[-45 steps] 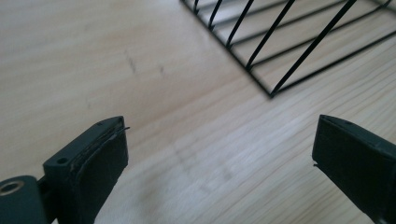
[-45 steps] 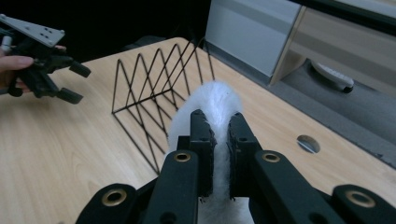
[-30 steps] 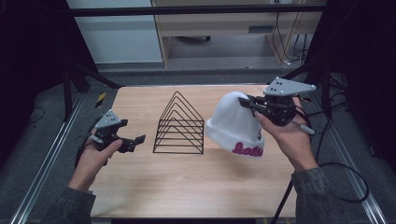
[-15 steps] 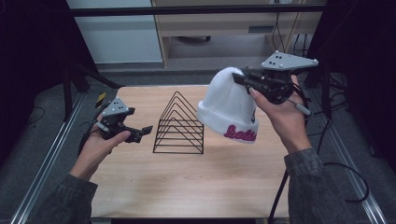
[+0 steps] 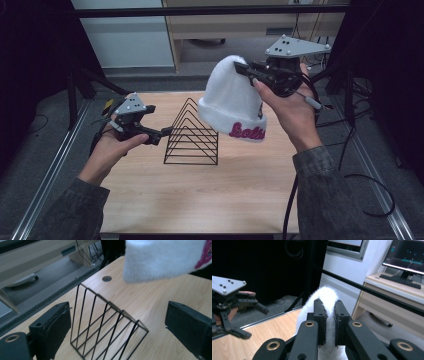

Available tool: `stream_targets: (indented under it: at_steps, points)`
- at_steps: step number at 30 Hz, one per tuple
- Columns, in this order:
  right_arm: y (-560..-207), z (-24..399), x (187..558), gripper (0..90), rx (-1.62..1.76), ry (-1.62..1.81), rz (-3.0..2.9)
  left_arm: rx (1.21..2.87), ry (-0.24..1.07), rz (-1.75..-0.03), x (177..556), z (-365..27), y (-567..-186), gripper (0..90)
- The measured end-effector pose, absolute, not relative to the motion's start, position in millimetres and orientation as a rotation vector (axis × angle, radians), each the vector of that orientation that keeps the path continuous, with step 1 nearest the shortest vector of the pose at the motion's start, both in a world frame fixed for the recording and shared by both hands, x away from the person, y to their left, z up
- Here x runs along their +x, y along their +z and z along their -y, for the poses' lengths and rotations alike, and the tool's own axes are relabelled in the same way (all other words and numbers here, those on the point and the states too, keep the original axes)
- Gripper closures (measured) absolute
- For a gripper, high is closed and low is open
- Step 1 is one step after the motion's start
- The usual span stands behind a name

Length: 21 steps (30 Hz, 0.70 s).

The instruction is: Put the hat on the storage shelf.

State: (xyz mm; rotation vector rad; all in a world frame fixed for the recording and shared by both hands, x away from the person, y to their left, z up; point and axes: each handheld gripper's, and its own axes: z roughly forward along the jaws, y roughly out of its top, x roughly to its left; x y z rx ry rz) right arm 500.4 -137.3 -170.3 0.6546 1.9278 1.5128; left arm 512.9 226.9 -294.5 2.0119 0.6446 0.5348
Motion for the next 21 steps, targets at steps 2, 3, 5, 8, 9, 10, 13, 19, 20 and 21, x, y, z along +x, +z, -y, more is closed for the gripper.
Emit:
stream_targets:
  at_steps: [2,3,5,8,9,10,13,19,20,21]
  points:
    - [-169,136,501,83.7,0.653,1.529,-1.926,1.993,0.526,-0.636,513,-224,-292,7.6]
    - [-169,134,501,83.7,0.649,1.533,-1.925,1.986,0.522,-0.634,513,-223,-292,9.1]
    - [-167,128,502,83.7,0.636,1.543,-1.927,1.975,0.512,-0.631,514,-222,-292,14.1]
    - [-166,123,502,83.7,0.629,1.553,-1.929,1.971,0.496,-0.619,516,-219,-293,17.0]
    - [-166,121,502,83.7,0.627,1.557,-1.931,1.973,0.492,-0.610,516,-218,-293,17.0]
    - [-165,115,503,83.7,0.615,1.562,-1.937,1.971,0.489,-0.604,516,-216,-293,18.3]
    - [-164,109,504,83.7,0.602,1.565,-1.943,1.982,0.485,-0.587,518,-211,-295,19.4]
    - [-162,91,510,83.7,0.576,1.597,-1.960,1.969,0.470,-0.589,526,-204,-297,20.0]
    - [-161,89,511,83.7,0.573,1.602,-1.961,1.960,0.470,-0.596,528,-202,-297,20.0]
    - [-159,85,512,83.7,0.566,1.611,-1.965,1.956,0.469,-0.601,530,-203,-298,20.0]
